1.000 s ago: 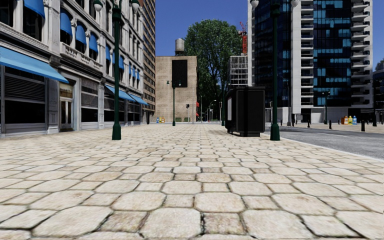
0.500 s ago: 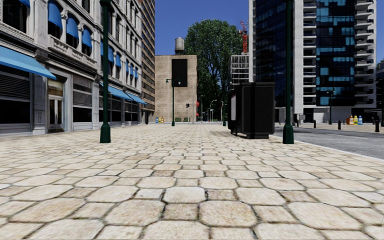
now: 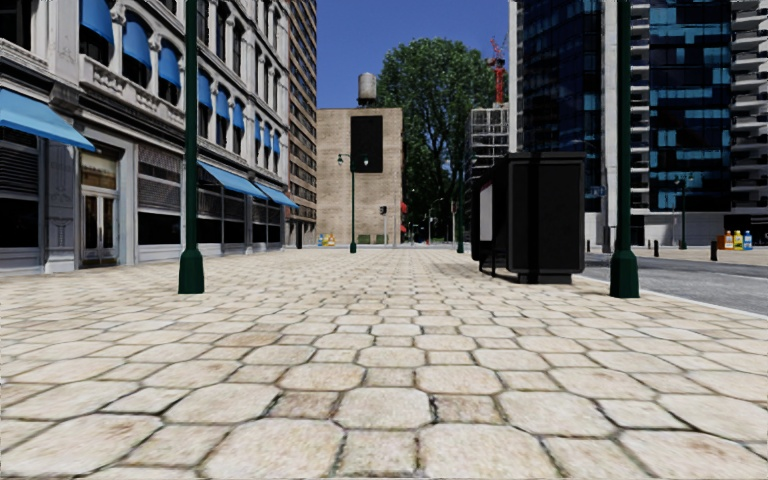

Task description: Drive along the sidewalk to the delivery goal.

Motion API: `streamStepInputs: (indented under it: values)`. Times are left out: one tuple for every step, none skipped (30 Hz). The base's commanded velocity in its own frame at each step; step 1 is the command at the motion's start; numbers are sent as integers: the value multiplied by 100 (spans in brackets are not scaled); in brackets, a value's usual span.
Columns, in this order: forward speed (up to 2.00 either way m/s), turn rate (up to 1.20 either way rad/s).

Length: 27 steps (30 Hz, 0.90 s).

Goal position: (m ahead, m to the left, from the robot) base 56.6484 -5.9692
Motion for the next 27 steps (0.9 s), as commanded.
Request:
streamStepInputs:
  values:
    - [200, 22]
    - [200, 22]
    - [200, 22]
    - [200, 22]
    - [200, 22]
    - [200, 22]
    - [200, 22]
    - [200, 22]
    - [200, 22]
    - [200, 22]
    - [200, 22]
    - [200, 22]
    - [200, 22]
    - [200, 22]
    - [200, 22]
    - [200, 22]
    - [200, 22]
    - [200, 22]
    - [200, 22]
    - [200, 22]
    - [200, 22]
    - [200, 22]
    - [200, 22]
    - [200, 22]
    - [200, 22]
    - [200, 22]
    - [200, 22]
